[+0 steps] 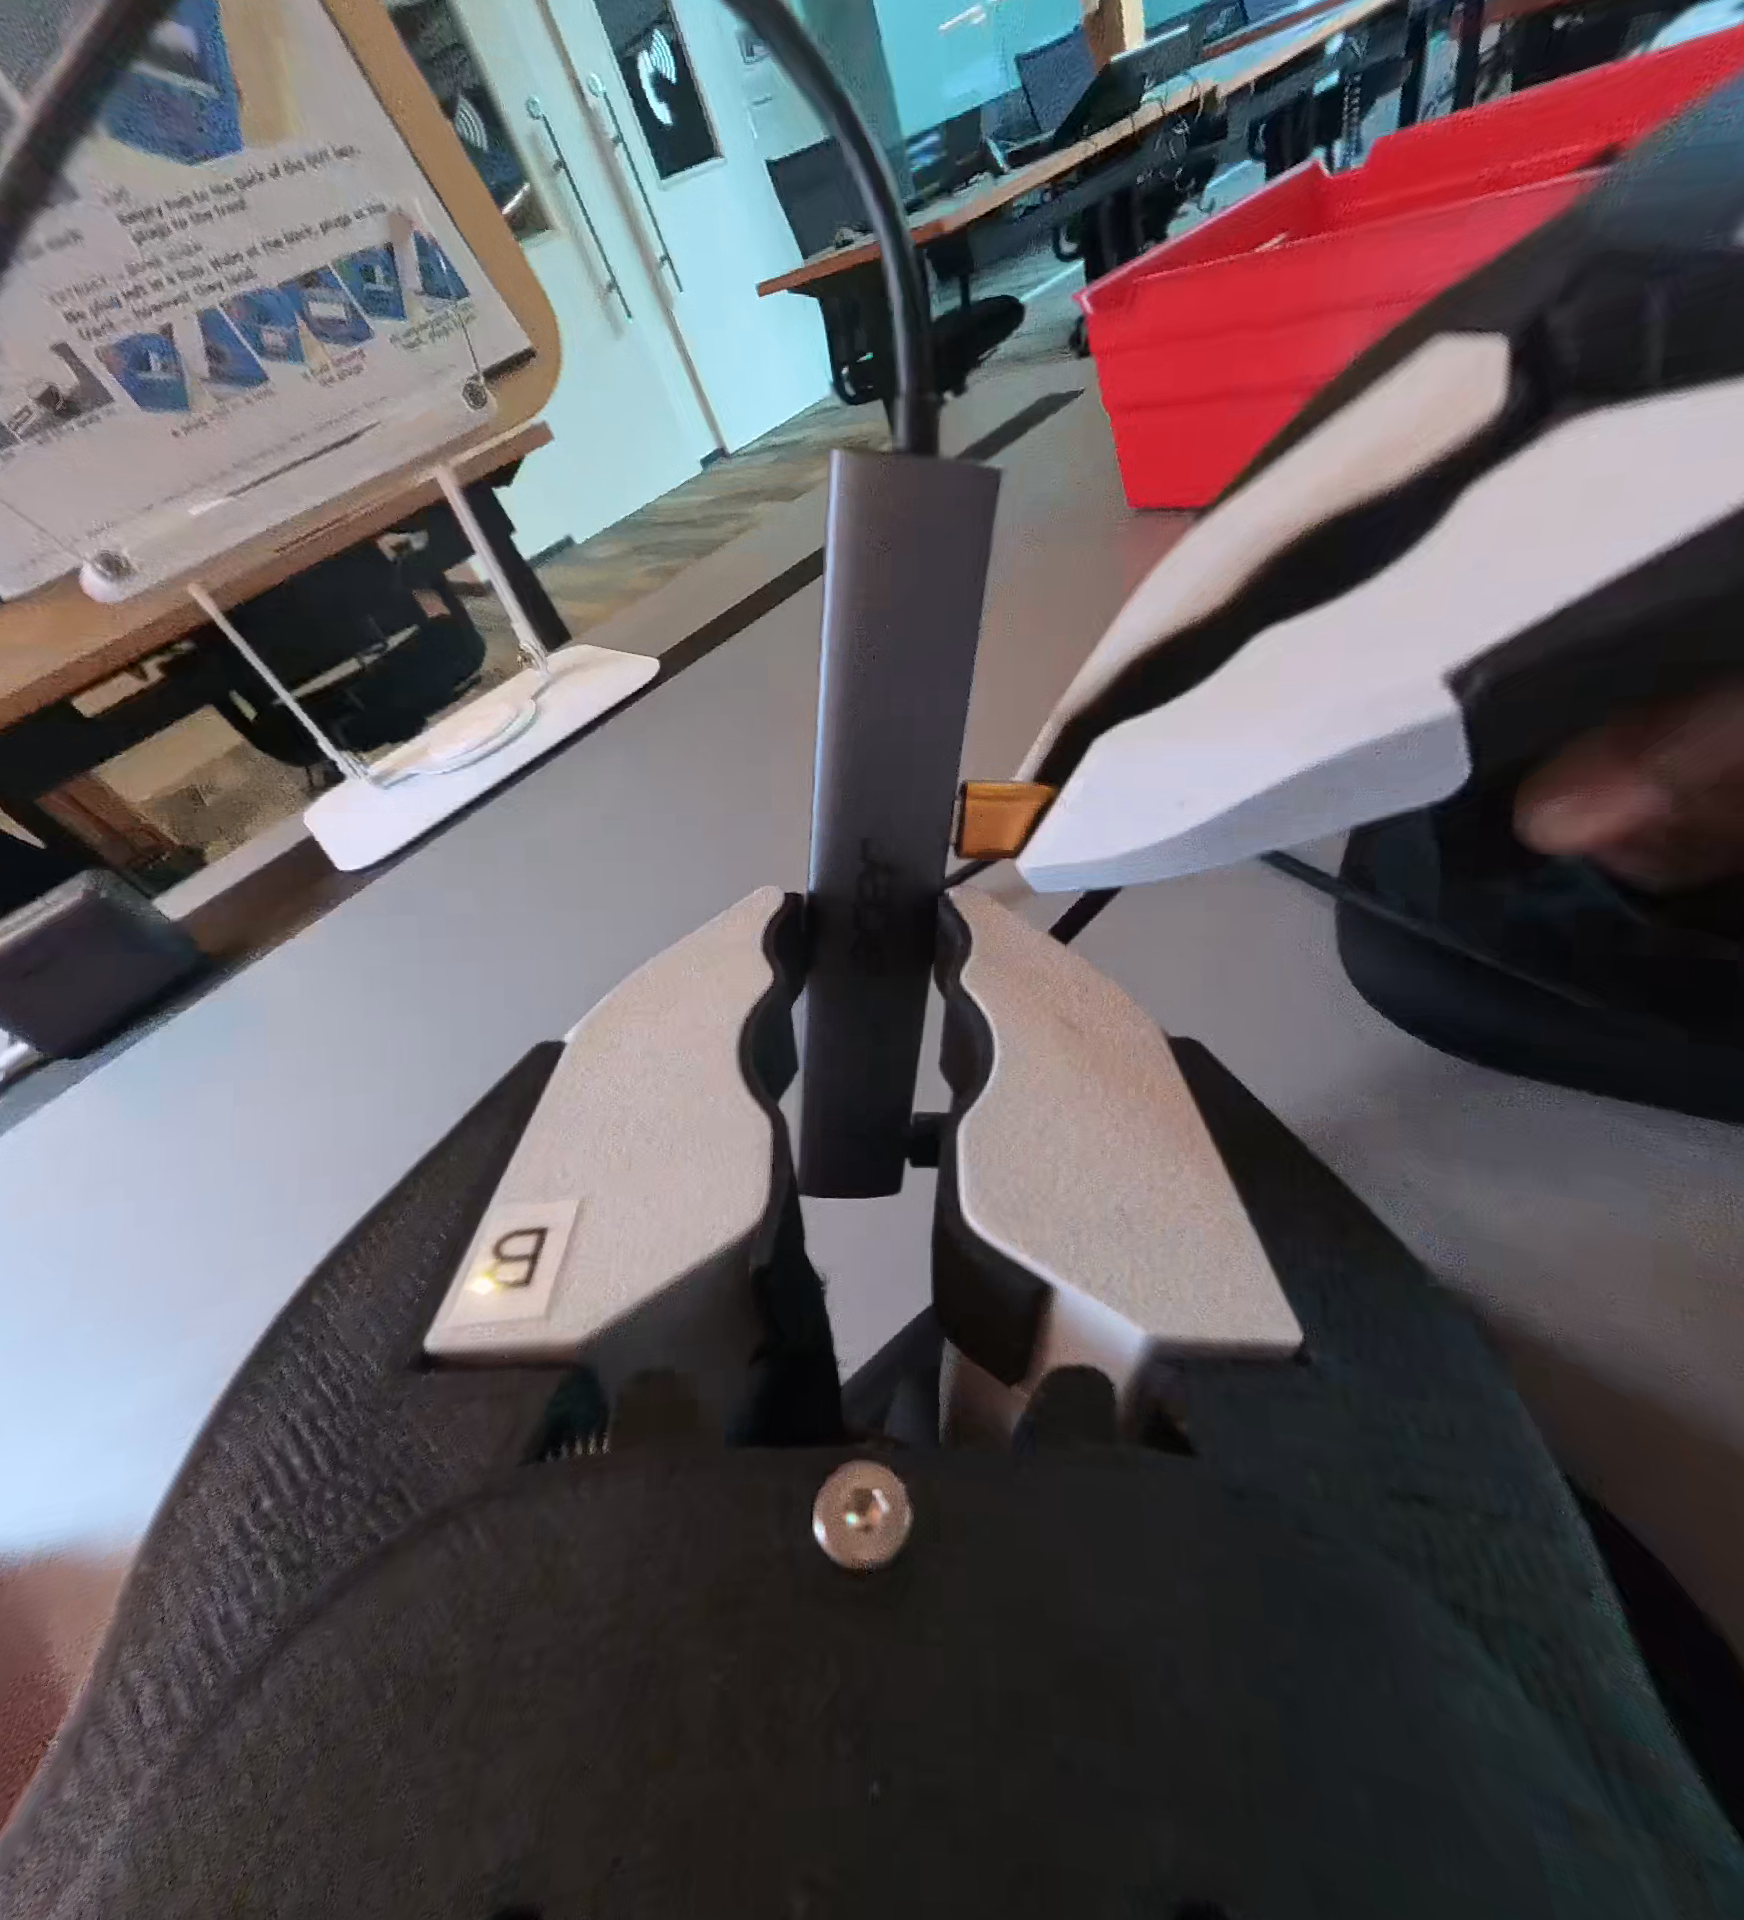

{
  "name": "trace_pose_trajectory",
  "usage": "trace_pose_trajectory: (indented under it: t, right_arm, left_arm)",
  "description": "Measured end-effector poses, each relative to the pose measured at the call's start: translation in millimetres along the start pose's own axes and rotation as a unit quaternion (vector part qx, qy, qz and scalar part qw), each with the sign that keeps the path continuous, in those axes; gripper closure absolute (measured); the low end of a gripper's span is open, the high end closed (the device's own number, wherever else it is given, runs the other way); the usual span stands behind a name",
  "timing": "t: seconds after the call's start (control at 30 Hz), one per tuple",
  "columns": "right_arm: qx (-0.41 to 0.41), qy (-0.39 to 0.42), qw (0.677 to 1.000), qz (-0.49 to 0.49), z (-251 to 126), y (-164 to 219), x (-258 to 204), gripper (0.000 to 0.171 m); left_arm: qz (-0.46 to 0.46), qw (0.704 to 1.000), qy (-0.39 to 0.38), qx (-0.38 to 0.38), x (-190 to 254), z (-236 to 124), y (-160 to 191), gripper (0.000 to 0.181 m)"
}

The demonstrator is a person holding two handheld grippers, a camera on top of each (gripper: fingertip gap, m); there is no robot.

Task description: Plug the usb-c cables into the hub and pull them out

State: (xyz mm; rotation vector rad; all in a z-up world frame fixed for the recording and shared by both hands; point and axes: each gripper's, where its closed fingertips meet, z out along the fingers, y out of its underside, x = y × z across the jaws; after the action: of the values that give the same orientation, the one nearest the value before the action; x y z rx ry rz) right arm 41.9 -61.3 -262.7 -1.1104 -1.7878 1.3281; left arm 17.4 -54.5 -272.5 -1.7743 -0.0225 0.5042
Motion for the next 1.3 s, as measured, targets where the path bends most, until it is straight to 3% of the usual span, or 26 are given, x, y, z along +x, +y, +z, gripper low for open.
trace_pose_trajectory:
  t: [0.17,0.33,0.5,0.63,0.73,0.83,1.0,1.17,1.3]
  right_arm:
    - [-0.055,0.067,0.985,-0.148,-9.8,4.6,6.0,0.138]
    - [-0.012,0.208,0.936,-0.285,-9.8,-4.3,14.2,0.147]
    - [-0.059,0.230,0.913,-0.333,7.0,9.8,20.5,0.140]
    - [-0.076,0.249,0.882,-0.393,16.2,8.3,22.9,0.158]
    - [-0.097,0.261,0.864,-0.420,22.5,12.5,27.7,0.159]
    - [-0.112,0.265,0.862,-0.417,29.4,15.1,32.4,0.159]
    - [-0.130,0.267,0.892,-0.341,33.3,26.9,32.4,0.159]
    - [-0.134,0.255,0.878,-0.383,24.7,35.4,30.4,0.160]
    - [-0.111,0.230,0.899,-0.355,24.0,25.0,38.0,0.160]
  left_arm:
    - [-0.021,0.999,-0.022,-0.018,-8.3,1.6,3.9,0.157]
    - [-0.006,0.997,-0.046,-0.058,-9.9,6.9,11.8,0.157]
    - [-0.023,0.996,-0.047,-0.078,-10.9,8.3,16.3,0.157]
    - [-0.029,0.994,-0.035,-0.097,-7.5,10.5,20.5,0.157]
    - [-0.040,0.991,-0.031,-0.120,-7.8,12.7,27.4,0.157]
    - [-0.071,0.987,-0.036,-0.139,-12.7,14.8,33.5,0.157]
    - [-0.090,0.982,-0.042,-0.158,-16.2,16.8,41.7,0.156]
    - [-0.085,0.980,-0.032,-0.174,-12.6,19.0,45.6,0.155]
    - [-0.074,0.982,-0.044,-0.166,-11.6,18.1,40.4,0.157]
